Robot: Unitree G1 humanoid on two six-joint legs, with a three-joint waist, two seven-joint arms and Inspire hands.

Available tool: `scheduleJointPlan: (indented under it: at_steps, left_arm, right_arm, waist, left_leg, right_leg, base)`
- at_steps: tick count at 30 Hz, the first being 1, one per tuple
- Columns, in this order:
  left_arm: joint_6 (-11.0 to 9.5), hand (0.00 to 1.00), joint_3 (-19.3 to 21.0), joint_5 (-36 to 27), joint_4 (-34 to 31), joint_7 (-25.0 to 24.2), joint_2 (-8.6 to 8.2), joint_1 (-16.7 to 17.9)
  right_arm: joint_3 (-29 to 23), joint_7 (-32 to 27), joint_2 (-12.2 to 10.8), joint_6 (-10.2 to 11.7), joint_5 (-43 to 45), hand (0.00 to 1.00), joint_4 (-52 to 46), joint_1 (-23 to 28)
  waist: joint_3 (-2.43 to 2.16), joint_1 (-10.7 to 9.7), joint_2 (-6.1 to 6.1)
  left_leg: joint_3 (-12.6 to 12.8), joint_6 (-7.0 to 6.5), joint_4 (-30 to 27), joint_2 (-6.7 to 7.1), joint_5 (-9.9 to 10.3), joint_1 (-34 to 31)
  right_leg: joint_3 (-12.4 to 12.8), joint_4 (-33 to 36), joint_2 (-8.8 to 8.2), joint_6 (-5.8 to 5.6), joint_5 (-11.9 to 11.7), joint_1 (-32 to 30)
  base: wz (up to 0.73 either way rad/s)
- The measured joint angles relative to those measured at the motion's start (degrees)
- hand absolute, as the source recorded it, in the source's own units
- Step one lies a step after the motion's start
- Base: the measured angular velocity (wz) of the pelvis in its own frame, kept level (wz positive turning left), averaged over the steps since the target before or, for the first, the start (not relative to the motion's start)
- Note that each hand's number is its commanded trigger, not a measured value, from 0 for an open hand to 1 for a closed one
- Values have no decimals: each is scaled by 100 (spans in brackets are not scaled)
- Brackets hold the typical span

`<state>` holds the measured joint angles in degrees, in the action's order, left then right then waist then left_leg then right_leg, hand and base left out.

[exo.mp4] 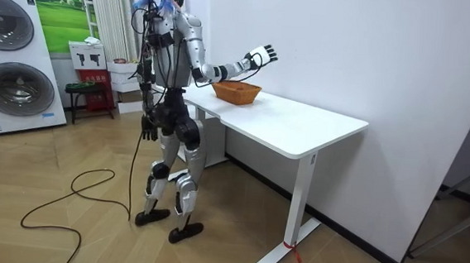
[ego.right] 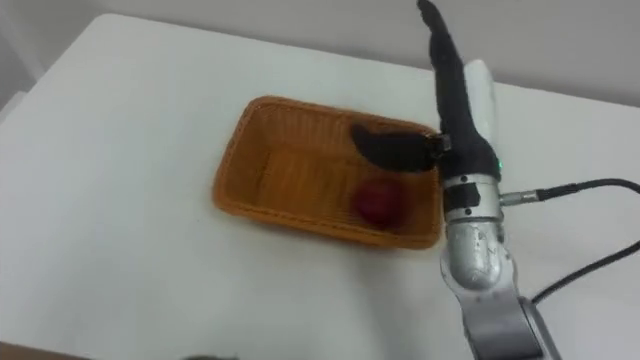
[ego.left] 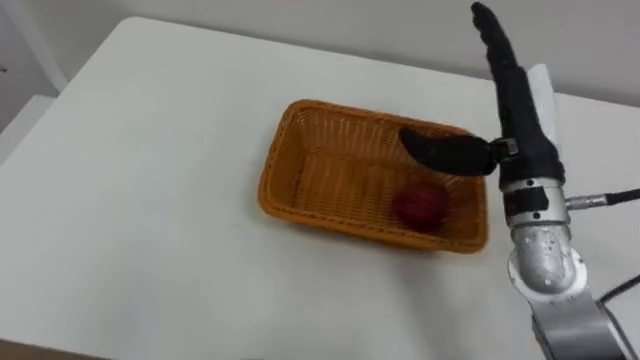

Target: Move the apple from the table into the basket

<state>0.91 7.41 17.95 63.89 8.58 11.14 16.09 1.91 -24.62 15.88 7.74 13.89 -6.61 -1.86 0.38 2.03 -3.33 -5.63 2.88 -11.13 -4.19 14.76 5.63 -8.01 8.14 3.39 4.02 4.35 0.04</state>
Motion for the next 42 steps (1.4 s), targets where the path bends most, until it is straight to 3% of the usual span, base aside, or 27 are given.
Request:
scheduleJointPlan:
  at_steps: [1, 2, 3, 4, 7, 9, 11, 16, 22, 27, 32, 34, 38, 42]
  left_arm:
    - [-23, 0, -80, -58, -23, 15, 3, -3]
    - [-39, 0, -91, -60, -82, 54, -6, 3]
    - [-38, 0, -89, -60, -98, 82, -12, 4]
    - [-33, 0, -79, -54, -129, 120, -19, 4]
    - [-39, 0, 138, -28, -91, 131, -47, 110]
    - [-22, 0, 291, -35, -96, 132, -50, 193]
    - [3, 0, 396, -73, -109, 153, -59, 267]
    - [42, 0, 588, -153, -112, 229, -122, 337]
    - [60, 0, 713, -159, -311, 231, -133, 382]
    - [186, 0, 761, -151, -645, 247, -142, 323]
    - [301, 0, 810, -160, -718, 240, -152, 301]
    - [345, 0, 819, -162, -735, 237, -148, 305]
    - [372, 0, 819, -142, -767, 180, -163, 288]
    - [372, 0, 819, -143, -781, 78, -161, 290]
  right_arm:
    - [-336, -270, 25, 0, -81, 0, -2, -3]
    - [-635, -486, 30, 13, -206, 0, -9, -17]
    - [-786, -568, 38, 39, -264, 0, -15, -17]
    - [-1084, -750, 60, 112, -322, 0, -32, -18]
    - [-1827, -1169, 61, 218, -397, 0, -56, -14]
    - [-2272, -1519, 114, 234, -439, 0, -55, -15]
    - [-2763, -1973, 180, 237, -441, 0, -55, 2]
    - [-3497, -2782, 200, 246, -850, 0, -53, 315]
    - [-4352, -3660, 213, 238, -1888, 0, 691, 569]
    - [-4600, -3891, 210, 153, -2785, 0, 1887, 772]
    - [-4597, -3418, 128, -56, -4284, 0, 3708, 1015]
    - [-4572, -3219, -7, -140, -4648, 0, 4222, 1090]
    - [-4113, -2670, -211, -258, -5343, 0, 5518, 1220]
    - [-3607, -2156, -308, -320, -5343, 0, 6298, 1261]
  waist:
    - [9, -76, -13]
    - [-4, -84, -46]
    - [-27, -85, -63]
    - [-53, -74, -92]
    - [-66, -105, -144]
    - [-88, -163, -175]
    - [-67, -249, -135]
    - [-36, -429, -65]
    - [-51, -665, -81]
    - [-59, -795, -97]
    - [-82, -806, -74]
    - [-72, -794, -66]
    - [-63, -751, -6]
    - [-48, -640, 51]
  left_leg:
    - [418, 13, 157, -27, -81, -30]
    - [746, -162, 170, -23, -200, -97]
    - [817, -190, 151, -14, -225, -88]
    - [820, -204, 172, 16, -233, -46]
    - [789, -215, 180, 115, -236, -6]
    - [810, -239, 176, 166, -239, -4]
    - [815, -319, 169, 192, -192, -2]
    - [847, -336, 160, 245, -176, 23]
    - [881, -339, 159, 255, -185, -3]
    - [881, -341, 168, 258, -185, -49]
    - [886, -345, 153, 261, -187, -89]
    - [869, -345, 155, 259, -188, -88]
    - [891, -346, 154, 264, -187, -78]
    - [983, -345, 169, 258, -187, 10]
  right_leg:
    - [151, -4, -20, -7, 5, 96]
    - [207, 7, -41, -49, 32, 131]
    - [177, 10, -49, -70, 44, 131]
    - [141, 0, -54, -93, 58, 124]
    - [-34, -26, -91, -110, 69, 212]
    - [-84, -16, -137, -193, 134, 232]
    - [-80, -18, -148, -204, 169, 251]
    - [21, 55, -179, -208, 252, 248]
    - [77, 91, -178, -215, 263, 184]
    - [128, 74, -172, -217, 274, 125]
    - [140, 55, -175, -214, 283, 101]
    - [137, 53, -177, -209, 290, 105]
    - [178, 70, -174, -214, 327, 107]
    - [272, 105, -161, -220, 344, 142]
  base:
    - [46]
    - [24]
    - [10]
    - [-5]
    - [2]
    - [11]
    - [5]
    - [-2]
    - [-5]
    - [-2]
    - [-1]
    - [0]
    - [2]
    - [-10]
